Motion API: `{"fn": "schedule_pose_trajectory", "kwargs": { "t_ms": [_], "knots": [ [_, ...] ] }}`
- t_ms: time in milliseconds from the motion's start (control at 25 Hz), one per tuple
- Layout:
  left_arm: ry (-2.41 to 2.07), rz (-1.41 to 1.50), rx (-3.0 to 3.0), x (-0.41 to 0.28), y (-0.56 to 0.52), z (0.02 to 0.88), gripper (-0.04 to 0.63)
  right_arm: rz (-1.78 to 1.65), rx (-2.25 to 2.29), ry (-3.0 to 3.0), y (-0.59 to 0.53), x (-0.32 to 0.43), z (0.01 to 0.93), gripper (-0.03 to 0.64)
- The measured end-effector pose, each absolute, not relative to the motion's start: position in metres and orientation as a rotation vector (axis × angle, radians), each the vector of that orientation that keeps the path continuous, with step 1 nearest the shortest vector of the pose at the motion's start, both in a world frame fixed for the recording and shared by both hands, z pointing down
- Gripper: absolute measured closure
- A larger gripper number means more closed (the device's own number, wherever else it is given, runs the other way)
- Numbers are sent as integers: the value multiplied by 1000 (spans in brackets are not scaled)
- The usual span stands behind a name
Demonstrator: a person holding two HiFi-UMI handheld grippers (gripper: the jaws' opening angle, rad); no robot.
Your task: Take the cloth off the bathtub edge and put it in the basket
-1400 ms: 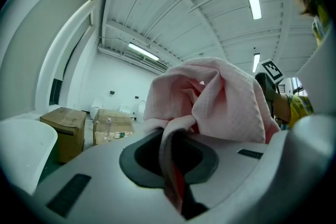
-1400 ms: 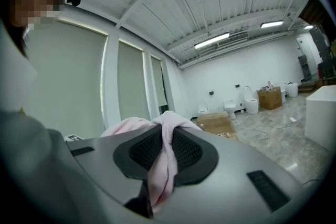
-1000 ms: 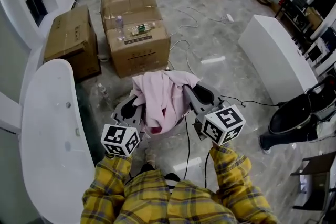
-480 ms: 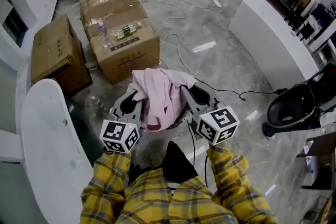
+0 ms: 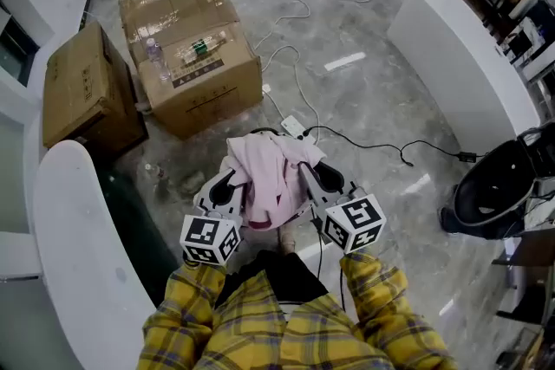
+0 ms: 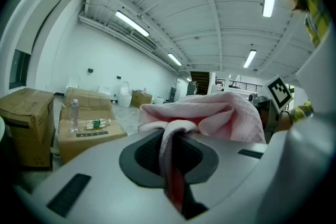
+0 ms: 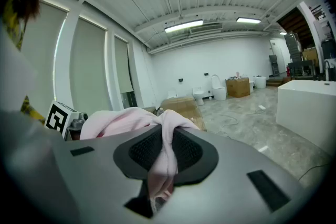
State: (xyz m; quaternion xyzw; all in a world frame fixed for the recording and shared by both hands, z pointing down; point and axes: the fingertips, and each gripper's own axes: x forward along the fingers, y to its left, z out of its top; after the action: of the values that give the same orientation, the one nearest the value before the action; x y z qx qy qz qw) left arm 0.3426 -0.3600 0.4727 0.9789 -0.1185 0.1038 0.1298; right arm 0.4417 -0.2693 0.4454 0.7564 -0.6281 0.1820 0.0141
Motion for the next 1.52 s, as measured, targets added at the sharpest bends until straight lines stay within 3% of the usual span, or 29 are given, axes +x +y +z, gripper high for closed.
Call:
{"fn": "schedule_pose_trajectory", "kwargs": {
  "t_ms": [520, 1240, 1400, 1520],
  "knots": [
    [-348, 711, 2704, 376, -368, 625, 561, 920, 2201, -1912, -290, 481, 591, 545],
    [-324, 1263, 2493, 348, -362, 783, 558, 1216, 1957, -1788, -283, 464, 739, 529],
    [-353, 1296, 2473, 340, -359, 788, 514, 1253, 1892, -1762, -277, 456, 750, 426],
    [-452, 1335, 2487, 330, -368, 784, 509, 1188, 1931, -1699, -270, 463, 748, 423]
  ]
}}
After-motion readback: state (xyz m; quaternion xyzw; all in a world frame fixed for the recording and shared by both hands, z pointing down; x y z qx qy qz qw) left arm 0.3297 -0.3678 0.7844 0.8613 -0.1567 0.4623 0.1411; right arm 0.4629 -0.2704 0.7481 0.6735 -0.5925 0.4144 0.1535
